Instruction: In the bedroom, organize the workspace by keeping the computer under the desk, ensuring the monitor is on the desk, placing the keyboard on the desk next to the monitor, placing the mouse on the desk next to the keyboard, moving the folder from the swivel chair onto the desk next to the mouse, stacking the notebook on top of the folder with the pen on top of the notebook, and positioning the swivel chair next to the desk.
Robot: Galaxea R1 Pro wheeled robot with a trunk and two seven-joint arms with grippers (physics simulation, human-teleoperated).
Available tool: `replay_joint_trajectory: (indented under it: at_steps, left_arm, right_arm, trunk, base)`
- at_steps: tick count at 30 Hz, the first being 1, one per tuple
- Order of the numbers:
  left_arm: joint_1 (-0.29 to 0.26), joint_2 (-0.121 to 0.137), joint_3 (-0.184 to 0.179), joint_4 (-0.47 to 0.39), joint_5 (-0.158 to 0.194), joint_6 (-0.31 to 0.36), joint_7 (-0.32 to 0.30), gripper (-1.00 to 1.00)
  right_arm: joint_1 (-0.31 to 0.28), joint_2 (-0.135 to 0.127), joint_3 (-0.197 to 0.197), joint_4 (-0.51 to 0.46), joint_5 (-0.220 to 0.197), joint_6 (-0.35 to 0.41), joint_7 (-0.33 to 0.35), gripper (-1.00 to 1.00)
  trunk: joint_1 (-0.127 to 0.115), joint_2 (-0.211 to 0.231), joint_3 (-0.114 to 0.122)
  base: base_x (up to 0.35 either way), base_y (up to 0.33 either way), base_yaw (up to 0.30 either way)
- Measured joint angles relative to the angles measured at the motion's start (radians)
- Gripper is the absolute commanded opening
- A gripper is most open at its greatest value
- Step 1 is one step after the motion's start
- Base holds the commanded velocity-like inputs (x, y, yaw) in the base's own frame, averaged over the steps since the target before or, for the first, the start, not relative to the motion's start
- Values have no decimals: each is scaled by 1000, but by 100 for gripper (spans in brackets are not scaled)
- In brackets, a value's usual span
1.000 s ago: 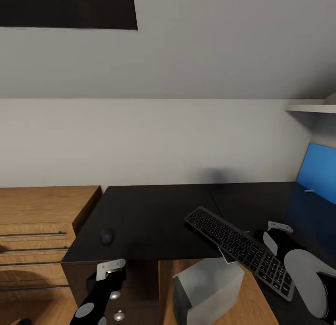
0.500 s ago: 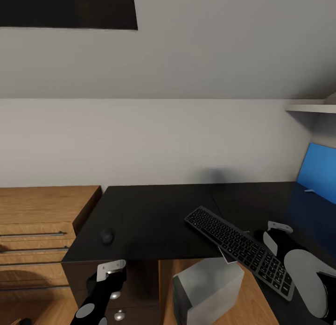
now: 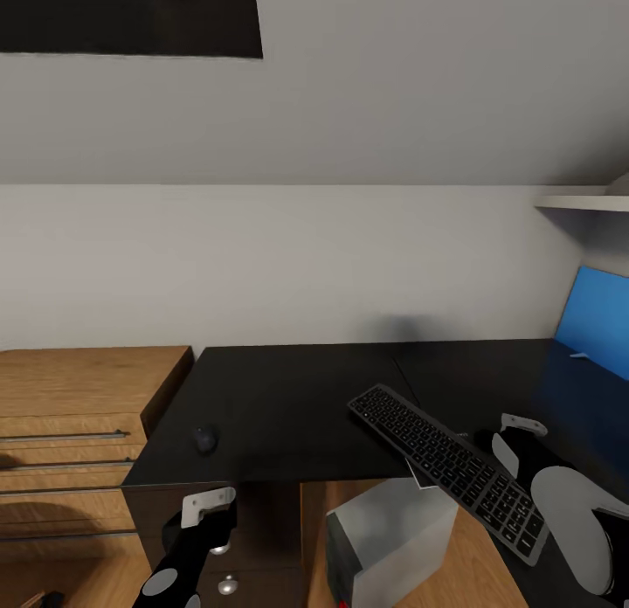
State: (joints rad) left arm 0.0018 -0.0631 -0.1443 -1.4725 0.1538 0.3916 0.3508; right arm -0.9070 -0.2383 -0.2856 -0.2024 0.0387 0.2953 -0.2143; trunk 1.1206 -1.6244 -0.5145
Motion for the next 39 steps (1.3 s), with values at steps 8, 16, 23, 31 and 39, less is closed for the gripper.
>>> replay_joint_trajectory:
  at_steps: [8, 16, 23, 31, 39]
  left_arm:
    - [0, 0, 0, 3, 0, 0, 0, 100]
    - [0, 0, -1, 4, 0, 0, 0, 100]
    - [0, 0, -2, 5, 0, 0, 0, 100]
    - [0, 0, -2, 5, 0, 0, 0, 100]
    - [0, 0, -2, 5, 0, 0, 0, 100]
  right_arm:
    - [0, 1, 0, 0, 0, 0, 0, 100]
    - [0, 2, 0, -1, 1, 0, 0, 100]
    - [0, 2, 0, -1, 0, 0, 0, 100]
    - [0, 3, 0, -1, -1, 0, 0, 100]
    - [0, 3, 0, -1, 4, 0, 0, 100]
  trunk:
    - [0, 0, 0]
    - [0, 0, 0]
    - [0, 0, 0]
    - [0, 0, 0]
    - [0, 0, 0]
  base:
    - [-27, 21, 0]
    - [-5, 4, 0]
    - [-31, 20, 0]
    - [-10, 6, 0]
    - [0, 0, 0]
